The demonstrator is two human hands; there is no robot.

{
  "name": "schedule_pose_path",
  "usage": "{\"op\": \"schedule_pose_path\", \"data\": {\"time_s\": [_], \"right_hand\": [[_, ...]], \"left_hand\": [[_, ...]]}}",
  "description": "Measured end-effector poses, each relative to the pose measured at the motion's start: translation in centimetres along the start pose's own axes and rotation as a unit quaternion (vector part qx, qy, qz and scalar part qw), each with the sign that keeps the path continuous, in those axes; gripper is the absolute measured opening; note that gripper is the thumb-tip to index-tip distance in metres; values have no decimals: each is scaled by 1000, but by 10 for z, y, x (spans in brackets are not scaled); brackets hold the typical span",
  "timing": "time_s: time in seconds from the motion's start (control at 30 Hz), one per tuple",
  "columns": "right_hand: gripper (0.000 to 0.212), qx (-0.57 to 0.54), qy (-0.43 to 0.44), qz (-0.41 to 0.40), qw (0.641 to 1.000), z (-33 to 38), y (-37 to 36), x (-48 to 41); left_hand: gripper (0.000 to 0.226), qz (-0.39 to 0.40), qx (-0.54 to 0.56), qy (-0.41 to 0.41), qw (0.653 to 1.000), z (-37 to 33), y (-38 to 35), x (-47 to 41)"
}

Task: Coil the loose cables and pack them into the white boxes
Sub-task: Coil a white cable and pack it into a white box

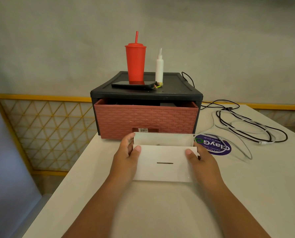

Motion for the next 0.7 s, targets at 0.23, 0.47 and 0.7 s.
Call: {"op": "schedule_pose_path", "data": {"time_s": [0.23, 0.47, 0.7], "right_hand": [[36, -27, 11, -21, 999, 0, -1, 1], [51, -18, 34, -22, 999, 4, -1, 1], [48, -4, 22, -30, 999, 4, 0, 3]], "left_hand": [[48, -16, 7, 13, 1000, 3, 1, 0], [44, -8, 25, 20, 999, 0, 1, 0], [40, -33, 31, 23, 999, 3, 4, 2]]}}
Point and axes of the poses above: each hand's wrist, its own x-axis away from the middle knuckle, its own y-axis out of the back of the hand, z = x × y, the point moved 8 cm from there along -x, towards the middle knuckle, and after that the axes turned 10 degrees about x, right-handed, at the moved point
